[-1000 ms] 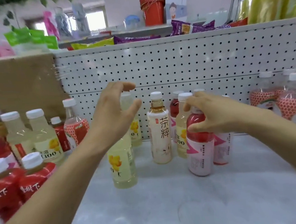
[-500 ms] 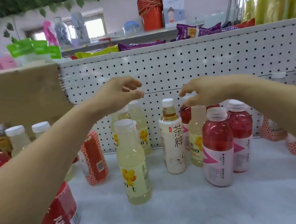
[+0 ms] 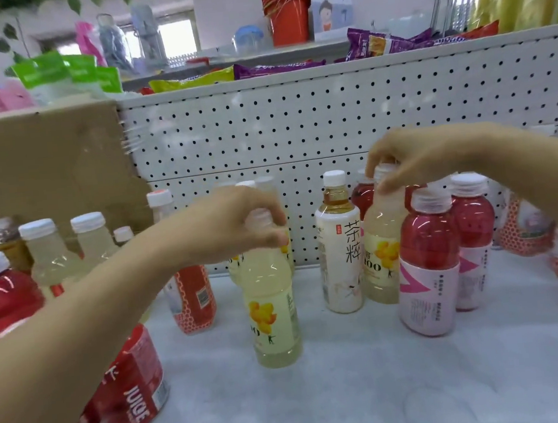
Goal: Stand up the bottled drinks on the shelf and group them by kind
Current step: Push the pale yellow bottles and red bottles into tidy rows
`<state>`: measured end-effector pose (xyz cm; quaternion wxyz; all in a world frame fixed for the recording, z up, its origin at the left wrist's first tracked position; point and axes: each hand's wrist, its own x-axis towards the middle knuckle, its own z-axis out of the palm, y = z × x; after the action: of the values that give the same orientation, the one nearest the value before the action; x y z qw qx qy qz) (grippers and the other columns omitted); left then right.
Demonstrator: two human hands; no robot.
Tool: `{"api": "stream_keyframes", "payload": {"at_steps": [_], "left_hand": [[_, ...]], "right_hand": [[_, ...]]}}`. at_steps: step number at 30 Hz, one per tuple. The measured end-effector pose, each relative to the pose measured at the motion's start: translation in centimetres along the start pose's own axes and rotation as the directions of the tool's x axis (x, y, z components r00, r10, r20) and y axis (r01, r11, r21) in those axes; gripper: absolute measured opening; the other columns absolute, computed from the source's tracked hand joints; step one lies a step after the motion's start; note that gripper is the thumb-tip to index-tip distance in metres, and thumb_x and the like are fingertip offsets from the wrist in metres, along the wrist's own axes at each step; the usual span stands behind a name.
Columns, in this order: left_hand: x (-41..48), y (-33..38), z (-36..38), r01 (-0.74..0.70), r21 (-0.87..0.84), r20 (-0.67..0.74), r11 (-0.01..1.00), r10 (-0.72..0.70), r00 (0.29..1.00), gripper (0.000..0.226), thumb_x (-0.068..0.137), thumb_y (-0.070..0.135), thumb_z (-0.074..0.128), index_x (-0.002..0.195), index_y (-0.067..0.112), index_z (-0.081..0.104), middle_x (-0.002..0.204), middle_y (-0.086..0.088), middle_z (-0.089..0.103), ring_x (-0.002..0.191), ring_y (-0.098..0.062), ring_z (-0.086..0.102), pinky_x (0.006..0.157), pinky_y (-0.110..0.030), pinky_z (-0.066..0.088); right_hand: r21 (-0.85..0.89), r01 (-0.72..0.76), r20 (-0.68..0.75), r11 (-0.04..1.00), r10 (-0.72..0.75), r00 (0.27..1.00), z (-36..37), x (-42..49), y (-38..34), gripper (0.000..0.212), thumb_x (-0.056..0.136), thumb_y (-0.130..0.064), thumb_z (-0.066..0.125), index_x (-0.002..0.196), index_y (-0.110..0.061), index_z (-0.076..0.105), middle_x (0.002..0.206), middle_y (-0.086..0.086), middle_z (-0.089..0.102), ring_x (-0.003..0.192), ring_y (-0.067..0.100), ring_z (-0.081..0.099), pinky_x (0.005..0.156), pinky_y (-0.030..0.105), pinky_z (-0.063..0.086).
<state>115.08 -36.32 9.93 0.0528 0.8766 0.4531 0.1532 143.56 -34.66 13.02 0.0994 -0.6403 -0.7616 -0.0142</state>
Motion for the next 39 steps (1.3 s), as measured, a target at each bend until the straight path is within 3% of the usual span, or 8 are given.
{"api": "stream_keyframes", "payload": {"at_steps": [9,13,17,26,30,35,37,39], "left_hand": [[-2.6,-4.0,-1.0,0.105,0.043,-0.087,0.994,-0.101,0.991,0.028,0.086,0.047,0.069,0.111,0.037,0.061,0.113,0.015,0.060,0.098,-0.006,0.059,0.081,-0.027,0.047],[-3.0,-5.1,-1.4,0.163,0.056,-0.128,0.985,-0.155,0.980,0.034,0.082,0.048,0.072,0.111,0.033,0.062,0.104,0.018,0.058,0.090,-0.003,0.059,0.073,-0.022,0.046],[-3.1,-5.8,-1.9,0.203,-0.038,-0.054,0.978,-0.205,0.977,0.037,0.083,0.045,0.074,0.116,0.036,0.061,0.100,0.016,0.062,0.079,-0.006,0.067,0.070,-0.027,0.057],[-3.2,-6.3,-1.1,0.144,0.009,-0.112,0.990,-0.142,0.984,0.050,0.090,0.041,0.067,0.137,0.030,0.053,0.130,0.011,0.056,0.100,-0.005,0.055,0.076,-0.019,0.042],[-3.8,-6.2,-0.9,0.140,-0.032,-0.088,0.990,-0.143,0.986,0.054,0.094,0.041,0.062,0.144,0.035,0.044,0.142,0.011,0.047,0.097,-0.005,0.059,0.085,-0.026,0.046],[-4.2,-6.1,-0.5,0.142,-0.018,-0.095,0.990,-0.143,0.985,0.063,0.092,0.045,0.063,0.148,0.037,0.036,0.147,0.009,0.040,0.133,-0.011,0.040,0.105,-0.028,0.035],[-4.3,-5.9,-0.3,0.143,-0.016,-0.100,0.990,-0.144,0.984,0.062,0.093,0.042,0.063,0.148,0.039,0.035,0.141,0.009,0.041,0.130,-0.011,0.040,0.100,-0.026,0.034],[-4.3,-5.8,-0.1,0.134,0.017,-0.106,0.991,-0.132,0.986,0.059,0.095,0.036,0.062,0.148,0.039,0.035,0.133,0.009,0.042,0.123,-0.010,0.043,0.095,-0.024,0.034]], "right_hand": [[0.094,-0.007,-0.361,0.996,0.041,0.932,-1.8,-1.2,-3.4,0.041,0.093,-0.027,0.065,0.128,-0.007,0.059,0.121,0.013,0.062,0.094,0.023,0.055,0.085,0.038,0.048],[0.079,0.054,-0.610,0.995,0.006,0.792,-3.8,-2.3,-5.5,0.032,0.095,-0.027,0.059,0.118,-0.005,0.062,0.106,0.016,0.065,0.087,0.029,0.060,0.081,0.046,0.055],[0.091,0.184,-0.748,0.979,-0.055,0.661,-5.6,-4.1,-7.7,0.036,0.098,-0.034,0.057,0.124,-0.008,0.059,0.102,0.011,0.061,0.077,0.018,0.056,0.065,0.026,0.048],[0.372,0.300,-0.320,0.879,-0.182,0.930,3.6,-2.4,-12.1,0.034,0.089,-0.042,0.067,0.116,-0.022,0.066,0.089,-0.012,0.061,0.069,-0.002,0.054,0.057,0.014,0.038],[0.370,0.321,-0.259,0.872,-0.234,0.937,7.5,-0.9,-13.2,0.040,0.090,-0.046,0.065,0.124,-0.026,0.061,0.116,-0.008,0.062,0.094,0.005,0.055,0.078,0.023,0.041],[0.380,0.352,-0.285,0.856,-0.254,0.924,4.5,1.2,-14.1,0.035,0.098,-0.053,0.044,0.083,-0.024,0.057,0.078,-0.009,0.053,0.067,0.004,0.047,0.062,0.025,0.036],[0.355,0.353,-0.369,0.866,-0.217,0.904,3.5,3.4,-13.9,0.028,0.101,-0.046,0.045,0.106,-0.023,0.062,0.101,-0.003,0.061,0.087,0.010,0.055,0.077,0.029,0.044],[0.251,0.308,-0.211,0.918,-0.258,0.943,3.4,5.3,-14.0,0.039,0.101,-0.040,0.051,0.134,-0.021,0.054,0.131,0.001,0.055,0.111,0.017,0.055,0.089,0.030,0.043]]}}
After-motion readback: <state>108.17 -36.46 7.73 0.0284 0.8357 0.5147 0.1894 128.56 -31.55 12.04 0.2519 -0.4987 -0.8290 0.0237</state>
